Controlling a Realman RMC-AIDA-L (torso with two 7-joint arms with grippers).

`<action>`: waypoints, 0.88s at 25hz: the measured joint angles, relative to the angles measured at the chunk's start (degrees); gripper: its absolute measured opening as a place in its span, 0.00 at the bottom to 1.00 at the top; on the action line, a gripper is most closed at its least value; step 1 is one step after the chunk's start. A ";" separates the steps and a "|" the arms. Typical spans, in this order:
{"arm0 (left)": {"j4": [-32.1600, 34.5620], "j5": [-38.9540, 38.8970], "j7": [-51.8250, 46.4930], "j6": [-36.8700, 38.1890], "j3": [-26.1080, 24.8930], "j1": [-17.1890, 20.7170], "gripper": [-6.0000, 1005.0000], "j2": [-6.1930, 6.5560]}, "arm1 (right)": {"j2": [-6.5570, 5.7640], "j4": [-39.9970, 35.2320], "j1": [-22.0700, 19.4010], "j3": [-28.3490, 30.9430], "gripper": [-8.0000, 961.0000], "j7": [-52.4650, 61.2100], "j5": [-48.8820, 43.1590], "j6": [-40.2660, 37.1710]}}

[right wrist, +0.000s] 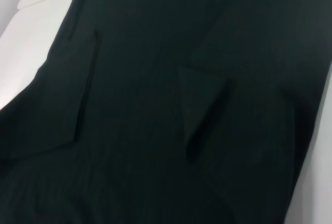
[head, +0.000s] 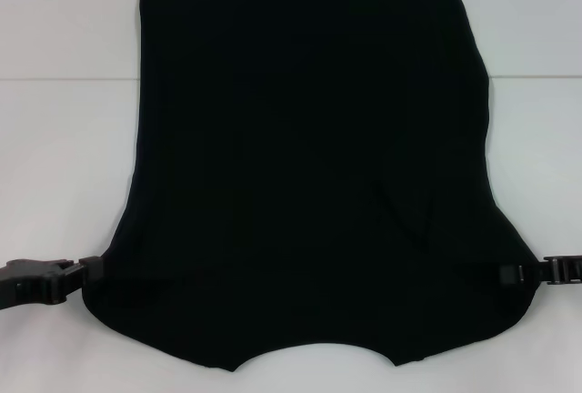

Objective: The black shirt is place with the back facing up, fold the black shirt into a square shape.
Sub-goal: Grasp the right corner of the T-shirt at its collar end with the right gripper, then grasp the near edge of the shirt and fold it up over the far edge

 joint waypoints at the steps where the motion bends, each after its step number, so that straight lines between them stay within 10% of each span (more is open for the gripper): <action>1: 0.00 0.04 -0.09 -0.01 0.00 -0.02 0.05 0.00 | 0.00 -0.06 -0.05 0.00 0.23 -0.01 0.00 -0.01; 22: 2.29 0.18 -1.47 6.06 -5.42 3.56 0.06 0.05 | -1.89 -0.50 -5.84 9.27 0.05 -10.65 0.11 -8.49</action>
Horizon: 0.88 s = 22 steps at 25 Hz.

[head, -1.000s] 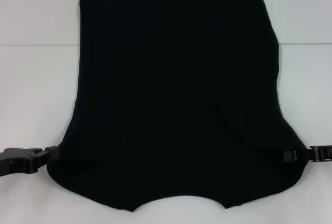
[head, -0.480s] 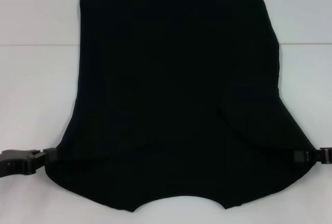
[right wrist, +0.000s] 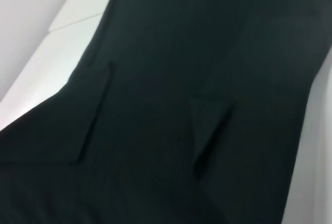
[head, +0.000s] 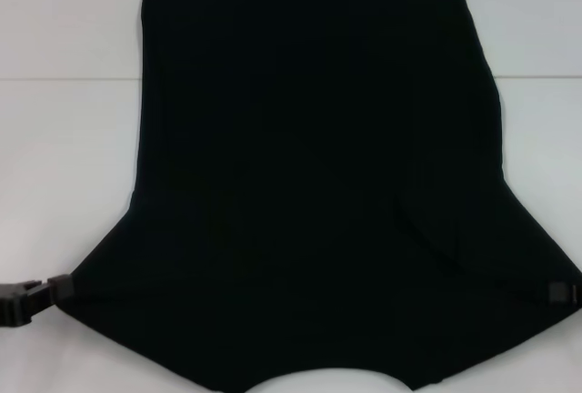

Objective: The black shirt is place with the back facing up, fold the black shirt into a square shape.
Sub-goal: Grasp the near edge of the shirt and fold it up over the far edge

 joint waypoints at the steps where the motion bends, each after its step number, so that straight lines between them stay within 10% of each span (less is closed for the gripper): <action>1: 0.26 0.00 0.06 0.94 -0.19 0.39 0.06 0.00 | -0.11 0.00 -0.32 0.11 0.05 -0.60 0.00 -0.74; 22: 2.55 3.94 2.39 17.16 -1.42 3.31 0.07 -0.73 | -2.59 -0.78 -4.57 2.62 0.05 -10.60 -1.85 -11.07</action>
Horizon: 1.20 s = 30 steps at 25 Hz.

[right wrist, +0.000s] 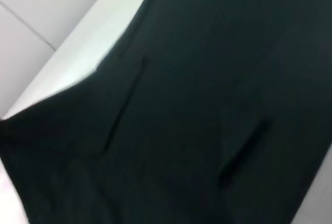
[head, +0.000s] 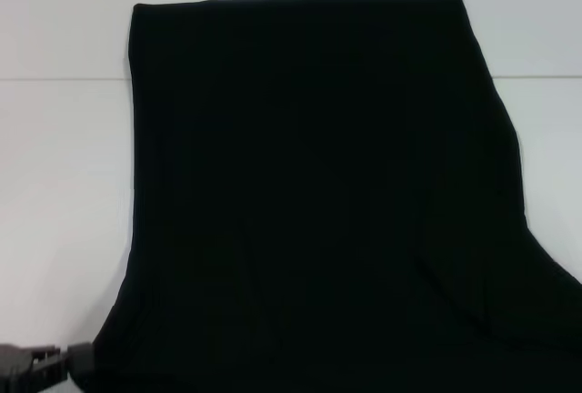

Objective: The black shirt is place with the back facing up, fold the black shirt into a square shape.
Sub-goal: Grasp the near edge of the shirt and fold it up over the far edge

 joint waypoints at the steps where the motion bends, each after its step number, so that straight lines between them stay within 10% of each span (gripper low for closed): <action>1: -0.40 -0.28 -0.35 -0.17 -0.21 -0.74 0.07 0.16 | 0.02 -0.05 0.39 1.43 0.05 -0.09 0.17 0.00; 17: -13.77 -2.01 -3.67 -24.32 -2.95 -22.65 0.07 7.00 | 3.89 6.81 13.47 14.47 0.05 -3.09 0.43 19.61; 23: -16.53 -1.80 -4.20 -35.17 -0.81 -27.60 0.08 8.04 | 5.31 7.86 17.29 15.51 0.05 -2.33 2.82 31.81; 30: -20.51 -1.88 -4.26 -49.44 4.93 -31.55 0.08 8.16 | 4.19 10.53 20.73 14.44 0.05 0.26 6.32 40.85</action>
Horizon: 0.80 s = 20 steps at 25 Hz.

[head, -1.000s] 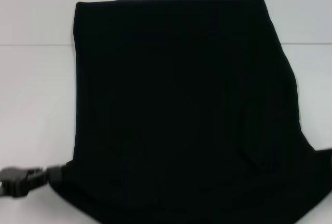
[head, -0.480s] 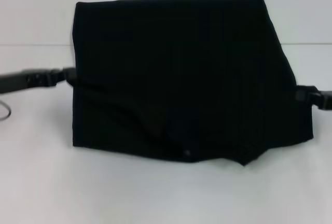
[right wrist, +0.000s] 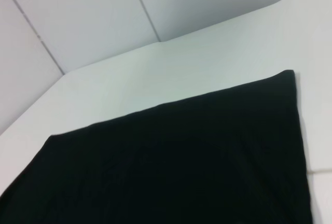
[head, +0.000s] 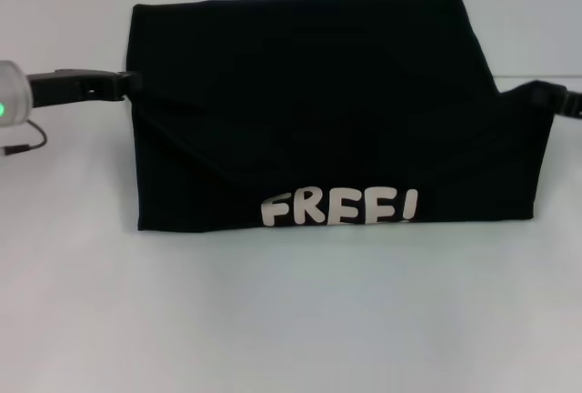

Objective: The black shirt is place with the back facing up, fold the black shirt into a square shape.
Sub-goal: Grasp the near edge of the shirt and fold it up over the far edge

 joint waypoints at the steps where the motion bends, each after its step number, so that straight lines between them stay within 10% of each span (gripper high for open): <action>1: -0.50 0.00 0.02 -1.28 0.80 -0.48 0.08 0.00 | 0.02 0.04 0.47 -0.19 0.05 0.40 0.03 1.02; 20: -3.12 -0.30 0.56 -18.04 8.34 -4.51 0.09 -2.42 | 1.52 2.96 7.16 -3.27 0.05 1.98 0.35 15.29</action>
